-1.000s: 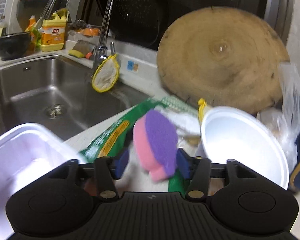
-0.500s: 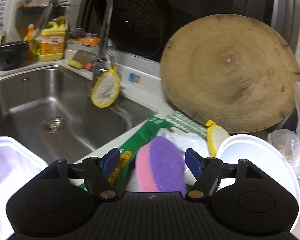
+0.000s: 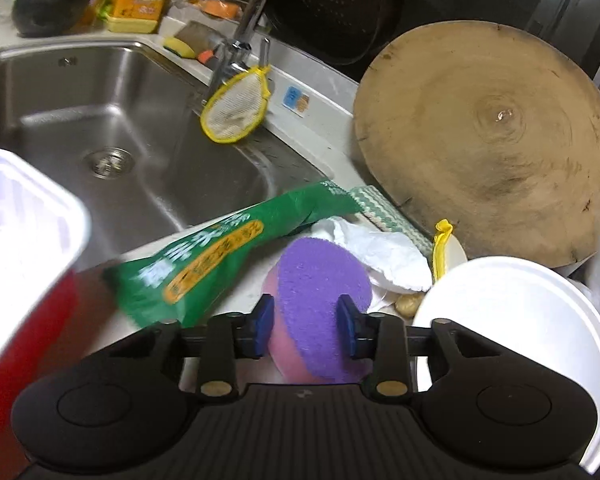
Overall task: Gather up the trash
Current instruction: 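Grasp the pink-purple sponge with the right gripper and lift it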
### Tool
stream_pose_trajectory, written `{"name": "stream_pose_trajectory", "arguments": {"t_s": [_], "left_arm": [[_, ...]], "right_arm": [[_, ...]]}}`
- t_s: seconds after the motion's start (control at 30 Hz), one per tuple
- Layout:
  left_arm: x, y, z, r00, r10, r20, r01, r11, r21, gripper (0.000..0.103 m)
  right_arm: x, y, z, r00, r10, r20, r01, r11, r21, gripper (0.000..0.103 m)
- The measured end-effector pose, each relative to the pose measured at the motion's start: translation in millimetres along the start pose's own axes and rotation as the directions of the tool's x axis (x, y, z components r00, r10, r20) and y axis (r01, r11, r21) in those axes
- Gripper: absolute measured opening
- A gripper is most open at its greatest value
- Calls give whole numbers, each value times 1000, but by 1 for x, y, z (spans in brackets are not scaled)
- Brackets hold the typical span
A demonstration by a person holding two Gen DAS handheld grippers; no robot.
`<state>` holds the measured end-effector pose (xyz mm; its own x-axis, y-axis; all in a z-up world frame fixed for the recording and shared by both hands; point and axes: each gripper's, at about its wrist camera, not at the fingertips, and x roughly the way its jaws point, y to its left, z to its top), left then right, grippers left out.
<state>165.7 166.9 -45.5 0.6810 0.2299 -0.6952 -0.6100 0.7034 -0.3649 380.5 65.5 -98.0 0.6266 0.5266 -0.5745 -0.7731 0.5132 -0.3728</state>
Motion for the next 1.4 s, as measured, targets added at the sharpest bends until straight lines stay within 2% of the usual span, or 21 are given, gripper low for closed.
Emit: {"name": "stream_pose_trajectory", "arguments": {"t_s": [0.13, 0.3, 0.5, 0.6, 0.63, 0.7, 0.77, 0.83, 0.97, 1.1, 1.23, 1.33, 1.4], "left_arm": [[8, -4, 4, 999, -38, -15, 38, 999, 31, 21], [18, -23, 3, 991, -119, -59, 126, 985, 115, 21], [33, -55, -6, 963, -230, -139, 256, 941, 223, 21], [39, -74, -14, 948, -266, -172, 305, 914, 268, 22], [41, -79, -15, 947, -269, -175, 309, 909, 278, 21], [44, -86, -18, 953, -251, -168, 292, 908, 299, 21], [47, -90, -18, 959, -231, -162, 272, 913, 305, 21], [48, -90, -17, 962, -223, -155, 261, 917, 301, 22], [49, -83, -12, 969, -205, -138, 237, 929, 285, 24], [52, -78, -3, 975, -177, -132, 208, 938, 276, 22], [56, -83, 2, 972, -184, -149, 219, 938, 270, 22], [61, -91, 0, 972, -179, -150, 216, 933, 288, 22], [67, -97, -2, 975, -163, -152, 203, 932, 302, 22]], "right_arm": [[-30, -5, -17, 999, 46, -10, -45, 998, 44, 27], [-73, -16, -50, 999, 27, -39, -23, 994, 106, 26], [-113, -42, -90, 995, -32, -98, 54, 971, 234, 25], [-129, -53, -104, 999, 7, -53, 11, 948, 320, 27], [-135, -57, -108, 999, 21, -32, -9, 935, 353, 30], [-146, -59, -112, 1000, -8, -6, 10, 927, 374, 54], [-150, -59, -114, 998, -63, 7, 56, 931, 360, 65], [-149, -62, -117, 998, -69, 5, 63, 936, 347, 66], [-131, -63, -124, 999, -5, -36, 19, 927, 374, 68], [-115, -55, -128, 996, 7, -84, 27, 919, 394, 68], [-123, -53, -127, 995, 92, -38, -67, 901, 428, 69], [-123, -56, -124, 999, 31, -21, -20, 916, 402, 69], [-114, -60, -125, 1000, 3, -25, 7, 923, 386, 75]]}}
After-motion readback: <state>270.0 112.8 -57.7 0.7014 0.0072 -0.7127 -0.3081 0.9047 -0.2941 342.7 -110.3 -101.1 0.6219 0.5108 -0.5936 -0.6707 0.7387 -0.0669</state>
